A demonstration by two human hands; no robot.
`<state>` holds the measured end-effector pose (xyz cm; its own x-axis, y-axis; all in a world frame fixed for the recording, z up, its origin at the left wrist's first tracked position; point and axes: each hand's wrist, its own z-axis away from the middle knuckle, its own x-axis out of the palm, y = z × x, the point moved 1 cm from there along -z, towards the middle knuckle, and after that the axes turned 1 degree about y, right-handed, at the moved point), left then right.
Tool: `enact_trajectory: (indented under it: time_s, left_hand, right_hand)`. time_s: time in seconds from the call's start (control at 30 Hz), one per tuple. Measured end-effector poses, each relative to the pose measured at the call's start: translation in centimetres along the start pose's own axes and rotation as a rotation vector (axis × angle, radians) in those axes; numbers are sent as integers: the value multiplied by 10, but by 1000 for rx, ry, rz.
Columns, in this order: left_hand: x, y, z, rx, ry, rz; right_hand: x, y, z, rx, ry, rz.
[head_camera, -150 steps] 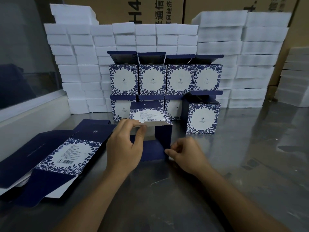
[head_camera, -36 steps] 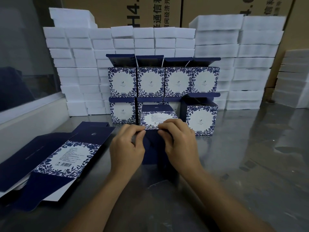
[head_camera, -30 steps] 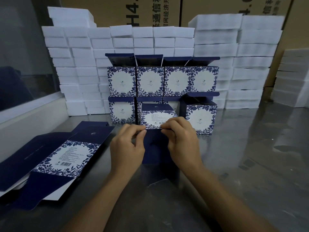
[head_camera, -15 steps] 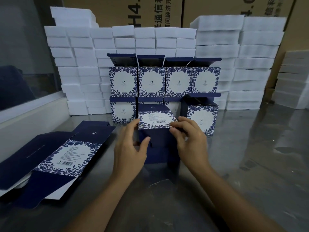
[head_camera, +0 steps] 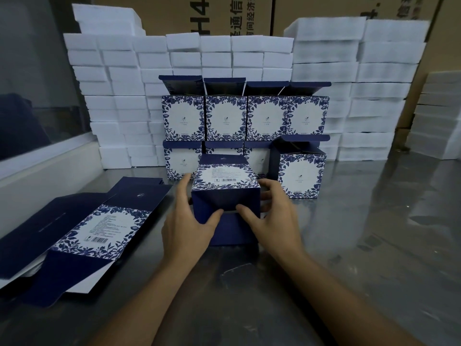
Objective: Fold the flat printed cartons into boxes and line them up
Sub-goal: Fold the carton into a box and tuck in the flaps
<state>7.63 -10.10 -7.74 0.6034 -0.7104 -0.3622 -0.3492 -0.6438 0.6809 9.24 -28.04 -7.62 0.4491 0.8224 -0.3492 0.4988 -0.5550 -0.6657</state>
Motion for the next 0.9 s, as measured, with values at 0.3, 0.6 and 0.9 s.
enact_trajectory:
  time_s: [0.3,0.6,0.9]
  left_hand:
    - [3,1,2,48,-35,-30]
    - [-2,4,-1,85,34,28]
    - [-3,13,1,70,-100,383]
  right_hand:
    - [-4,-8,6,-58,-86,23]
    - [-9,-21,8,-119,-52,-144]
    - [-7,-10,4,-12,-20,-192]
